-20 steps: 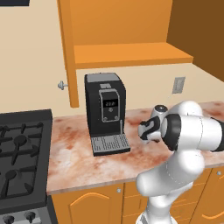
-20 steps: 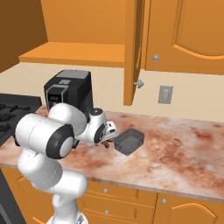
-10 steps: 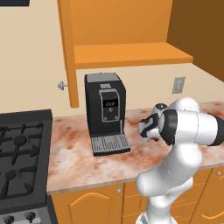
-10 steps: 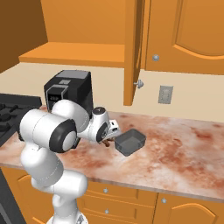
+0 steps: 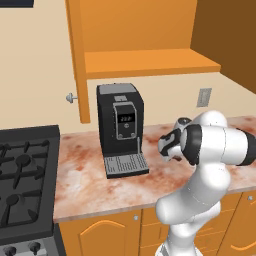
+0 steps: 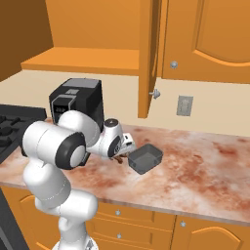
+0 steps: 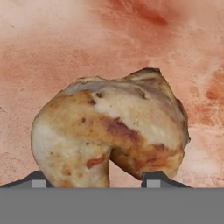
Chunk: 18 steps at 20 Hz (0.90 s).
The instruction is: Retrieve the tupperware from the cabinet, then place the raw meat into the tupperware to avoid contamination.
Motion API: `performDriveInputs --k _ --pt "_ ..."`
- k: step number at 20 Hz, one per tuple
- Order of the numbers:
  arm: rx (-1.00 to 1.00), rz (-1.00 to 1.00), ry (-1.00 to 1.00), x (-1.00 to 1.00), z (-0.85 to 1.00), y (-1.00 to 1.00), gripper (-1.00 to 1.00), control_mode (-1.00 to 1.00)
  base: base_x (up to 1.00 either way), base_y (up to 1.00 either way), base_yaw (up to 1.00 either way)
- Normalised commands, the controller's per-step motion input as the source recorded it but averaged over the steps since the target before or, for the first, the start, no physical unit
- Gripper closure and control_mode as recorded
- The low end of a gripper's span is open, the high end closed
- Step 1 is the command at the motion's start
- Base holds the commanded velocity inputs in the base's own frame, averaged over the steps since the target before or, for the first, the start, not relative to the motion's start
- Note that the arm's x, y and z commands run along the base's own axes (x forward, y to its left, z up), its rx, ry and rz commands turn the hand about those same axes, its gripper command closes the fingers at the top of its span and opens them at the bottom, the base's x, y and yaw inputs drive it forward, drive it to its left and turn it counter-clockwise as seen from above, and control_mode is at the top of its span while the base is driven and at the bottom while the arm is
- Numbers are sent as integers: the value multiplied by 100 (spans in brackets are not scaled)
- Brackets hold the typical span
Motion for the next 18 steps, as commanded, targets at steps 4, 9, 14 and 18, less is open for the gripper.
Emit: performDriveInputs --k 4,9,14,18 --pt "0 0 0 0 1 0 100 -100 0 0 0" --pt "0 0 0 0 16 0 100 -100 0 0 0" --pt "0 0 -2 0 25 0 100 -100 0 0 0" --pt "0 0 -9 0 29 0 100 -100 0 0 0"
